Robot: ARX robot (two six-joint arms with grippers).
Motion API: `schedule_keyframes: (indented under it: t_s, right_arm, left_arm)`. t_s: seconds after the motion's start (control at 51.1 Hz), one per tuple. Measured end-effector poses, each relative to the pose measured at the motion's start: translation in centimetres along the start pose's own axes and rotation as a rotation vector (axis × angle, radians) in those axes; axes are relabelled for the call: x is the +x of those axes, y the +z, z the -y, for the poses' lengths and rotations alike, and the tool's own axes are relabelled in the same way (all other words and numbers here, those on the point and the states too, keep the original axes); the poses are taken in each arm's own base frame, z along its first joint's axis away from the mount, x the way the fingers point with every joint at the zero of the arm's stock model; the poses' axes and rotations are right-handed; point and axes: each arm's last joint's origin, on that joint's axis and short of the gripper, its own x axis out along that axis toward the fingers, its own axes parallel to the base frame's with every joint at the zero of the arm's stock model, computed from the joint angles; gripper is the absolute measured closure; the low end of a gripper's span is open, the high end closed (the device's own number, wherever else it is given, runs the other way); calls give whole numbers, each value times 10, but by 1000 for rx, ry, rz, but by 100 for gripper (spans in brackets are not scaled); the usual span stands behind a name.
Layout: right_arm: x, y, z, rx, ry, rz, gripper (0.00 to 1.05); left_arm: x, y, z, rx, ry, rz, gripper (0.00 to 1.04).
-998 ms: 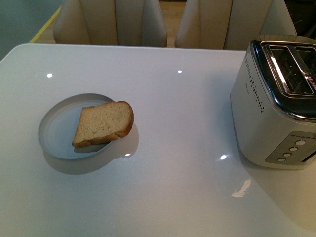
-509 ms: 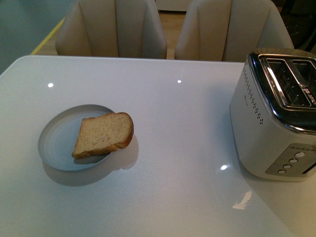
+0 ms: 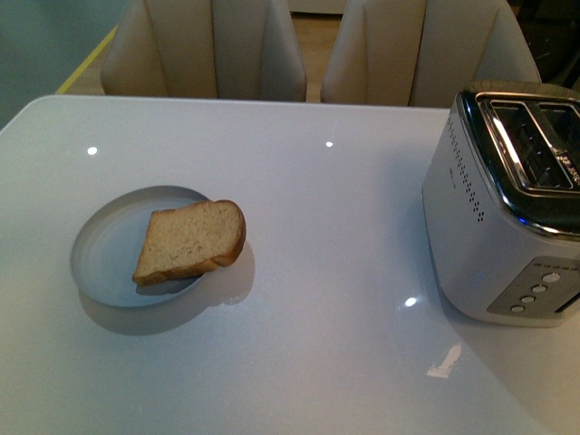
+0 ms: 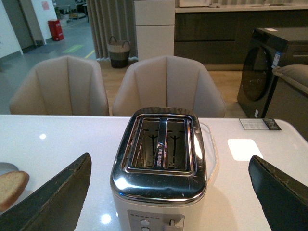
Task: Left arm holds plate, right arm toasts bread
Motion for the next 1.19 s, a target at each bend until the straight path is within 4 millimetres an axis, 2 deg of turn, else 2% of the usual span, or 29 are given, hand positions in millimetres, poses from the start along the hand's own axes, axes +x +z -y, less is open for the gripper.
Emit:
schedule_keyframes:
  t_s: [0.157, 0.372, 0.744, 0.881, 0.998, 1.135, 1.194]
  right_arm:
    - [0, 0, 0, 0, 0, 0, 9]
    - [0, 0, 0, 0, 0, 0, 9]
    - [0, 0, 0, 0, 0, 0, 9]
    - [0, 0, 0, 0, 0, 0, 9]
    - [0, 0, 0, 0, 0, 0, 9]
    - [0, 0, 0, 0, 0, 0, 9]
    - [0, 0, 0, 0, 0, 0, 9]
  left_arm:
    - [42, -14, -20, 30, 34, -87, 7]
    - [102, -46, -49, 25, 84, -221, 7]
    - [160, -59, -56, 40, 75, -297, 7]
    - [174, -66, -57, 52, 74, -326, 9]
    - [188, -76, -58, 65, 86, -355, 18]
    - [202, -93, -56, 76, 81, -400, 47]
    - [204, -93, -54, 80, 75, -398, 54]
